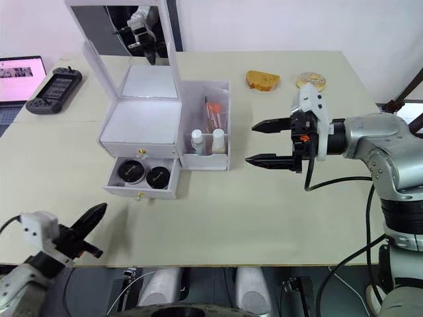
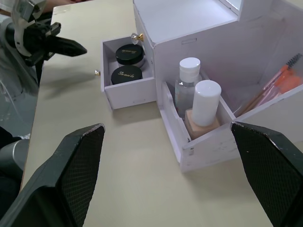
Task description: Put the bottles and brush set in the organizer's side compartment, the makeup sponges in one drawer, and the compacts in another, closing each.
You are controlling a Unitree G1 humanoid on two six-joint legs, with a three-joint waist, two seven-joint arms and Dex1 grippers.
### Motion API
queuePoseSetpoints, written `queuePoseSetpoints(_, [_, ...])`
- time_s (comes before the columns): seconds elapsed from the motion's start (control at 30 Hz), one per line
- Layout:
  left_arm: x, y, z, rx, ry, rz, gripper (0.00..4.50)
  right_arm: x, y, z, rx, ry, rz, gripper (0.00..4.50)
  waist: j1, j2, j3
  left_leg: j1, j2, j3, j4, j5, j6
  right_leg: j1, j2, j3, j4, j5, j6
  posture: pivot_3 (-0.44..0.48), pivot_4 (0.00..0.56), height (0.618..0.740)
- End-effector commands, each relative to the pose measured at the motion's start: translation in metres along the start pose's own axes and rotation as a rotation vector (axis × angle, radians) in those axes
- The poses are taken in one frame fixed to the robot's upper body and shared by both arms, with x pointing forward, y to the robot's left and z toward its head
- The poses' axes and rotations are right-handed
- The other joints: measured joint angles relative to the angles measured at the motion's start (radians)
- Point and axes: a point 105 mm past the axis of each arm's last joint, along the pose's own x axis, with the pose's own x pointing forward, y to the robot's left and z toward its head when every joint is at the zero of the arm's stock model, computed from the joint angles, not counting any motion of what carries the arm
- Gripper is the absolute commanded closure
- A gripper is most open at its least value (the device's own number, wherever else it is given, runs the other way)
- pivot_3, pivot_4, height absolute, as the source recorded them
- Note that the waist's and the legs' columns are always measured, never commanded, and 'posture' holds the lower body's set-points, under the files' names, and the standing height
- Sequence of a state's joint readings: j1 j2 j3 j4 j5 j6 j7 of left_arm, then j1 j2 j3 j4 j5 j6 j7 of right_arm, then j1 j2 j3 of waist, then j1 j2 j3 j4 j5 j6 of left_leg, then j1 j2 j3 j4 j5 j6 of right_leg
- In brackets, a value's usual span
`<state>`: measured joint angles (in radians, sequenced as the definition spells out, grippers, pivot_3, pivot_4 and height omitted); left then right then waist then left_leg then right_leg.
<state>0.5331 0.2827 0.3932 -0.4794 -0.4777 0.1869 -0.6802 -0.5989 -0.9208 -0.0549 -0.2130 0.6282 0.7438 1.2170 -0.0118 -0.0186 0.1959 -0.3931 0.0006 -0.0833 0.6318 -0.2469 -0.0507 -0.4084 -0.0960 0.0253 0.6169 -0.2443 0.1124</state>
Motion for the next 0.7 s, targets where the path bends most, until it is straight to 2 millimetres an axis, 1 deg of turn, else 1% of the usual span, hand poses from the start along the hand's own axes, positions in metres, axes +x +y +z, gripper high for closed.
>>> queuePoseSetpoints(0.03, [0.007,-0.004,0.003,0.024,-0.033,-0.007,4.43,-0.002,0.001,0.011,-0.048,-0.017,-0.017,0.0,0.0,0.0,0.0,0.0,0.0,0.0,0.0,0.0,0.0,0.0,0.0,0.0,0.0,0.0,0.0,0.0,0.15,0.74])
queuePoseSetpoints(0.2, [0.017,-0.006,0.004,-0.001,-0.065,-0.02,4.43,-0.005,-0.001,0.011,-0.047,-0.027,-0.034,0.0,-0.002,0.0,0.0,0.0,0.0,0.0,-0.001,0.0,0.0,0.0,0.0,0.0,0.0,0.0,0.0,0.0,0.15,0.74])
queuePoseSetpoints(0.37, [0.033,-0.008,0.005,-0.01,-0.085,-0.052,4.43,-0.009,-0.002,0.008,-0.052,-0.031,-0.052,0.0,0.0,0.0,0.0,0.0,0.0,0.0,0.0,0.0,0.0,0.0,0.0,0.0,0.0,0.0,0.0,0.0,0.15,0.74])
queuePoseSetpoints(0.47, [0.046,-0.007,0.009,-0.009,-0.106,-0.068,4.43,-0.012,0.0,0.006,-0.051,-0.031,-0.063,0.0,0.001,0.0,0.0,0.0,0.0,0.0,0.0,0.0,0.0,0.0,0.0,0.0,0.001,0.0,0.001,0.0,0.15,0.74])
queuePoseSetpoints(0.7, [0.066,-0.003,0.018,0.006,-0.129,-0.1,4.43,-0.015,0.004,0.005,-0.052,-0.033,-0.091,0.0,-0.001,0.0,0.0,0.0,0.0,0.0,0.0,0.0,0.0,0.0,0.0,0.0,0.001,0.001,0.002,0.0,0.15,0.74])
